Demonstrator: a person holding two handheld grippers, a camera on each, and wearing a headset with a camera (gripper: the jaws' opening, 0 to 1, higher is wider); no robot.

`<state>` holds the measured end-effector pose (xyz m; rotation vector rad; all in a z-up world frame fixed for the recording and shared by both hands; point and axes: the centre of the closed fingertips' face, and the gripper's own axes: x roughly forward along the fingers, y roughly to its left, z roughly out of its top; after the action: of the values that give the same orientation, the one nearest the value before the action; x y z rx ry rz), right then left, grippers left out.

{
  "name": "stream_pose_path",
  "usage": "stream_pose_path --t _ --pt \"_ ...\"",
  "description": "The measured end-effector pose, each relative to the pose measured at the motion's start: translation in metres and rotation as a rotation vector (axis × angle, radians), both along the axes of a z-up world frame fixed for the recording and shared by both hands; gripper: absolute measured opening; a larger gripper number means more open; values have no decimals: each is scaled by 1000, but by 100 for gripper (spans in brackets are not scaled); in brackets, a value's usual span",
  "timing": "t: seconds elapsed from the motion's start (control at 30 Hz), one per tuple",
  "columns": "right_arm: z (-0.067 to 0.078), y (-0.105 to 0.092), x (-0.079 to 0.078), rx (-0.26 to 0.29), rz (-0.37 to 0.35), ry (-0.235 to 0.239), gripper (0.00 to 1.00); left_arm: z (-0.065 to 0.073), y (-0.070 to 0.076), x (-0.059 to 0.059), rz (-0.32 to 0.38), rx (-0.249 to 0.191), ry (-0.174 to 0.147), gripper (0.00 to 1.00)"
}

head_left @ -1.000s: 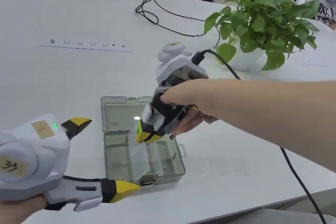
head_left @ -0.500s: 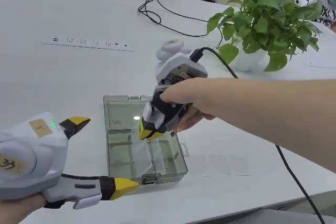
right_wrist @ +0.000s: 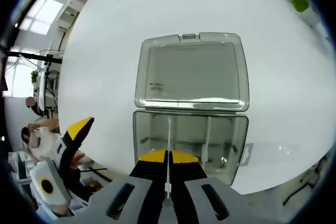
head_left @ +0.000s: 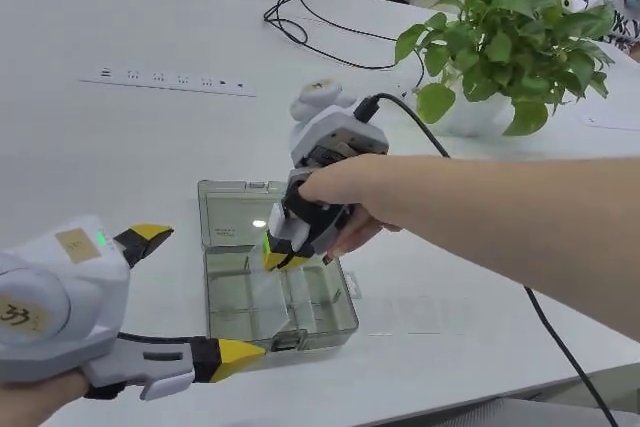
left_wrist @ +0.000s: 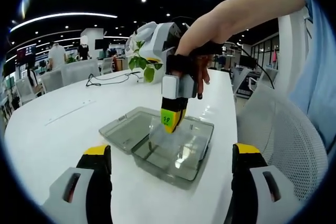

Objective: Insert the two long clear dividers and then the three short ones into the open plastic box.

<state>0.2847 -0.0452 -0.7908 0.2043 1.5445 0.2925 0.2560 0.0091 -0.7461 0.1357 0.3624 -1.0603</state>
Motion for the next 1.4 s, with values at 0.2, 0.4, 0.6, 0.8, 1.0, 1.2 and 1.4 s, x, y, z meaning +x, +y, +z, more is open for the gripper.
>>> stream_pose_path --t 0.2,0.4,0.6,0.8,1.0,1.2,1.4 --pt "-1 0 -2 -1 -1 2 2 -1 1 1 3 1 2 97" --pt "-4 2 -3 -5 -3 7 2 -1 1 0 2 1 3 96" --pt "-4 2 -3 -10 -2 13 2 -3 1 -2 3 4 10 96" --pt "-6 4 -4 -19 16 15 2 -4 3 -3 7 5 14 95" --pt "-6 4 -4 -28 31 16 2 -5 5 -3 14 2 21 95" --pt "-6 5 -3 -42 53 18 2 -5 6 -3 17 0 20 94" --pt "-7 9 -3 -85 109 13 2 -5 6 -2 20 -4 22 94"
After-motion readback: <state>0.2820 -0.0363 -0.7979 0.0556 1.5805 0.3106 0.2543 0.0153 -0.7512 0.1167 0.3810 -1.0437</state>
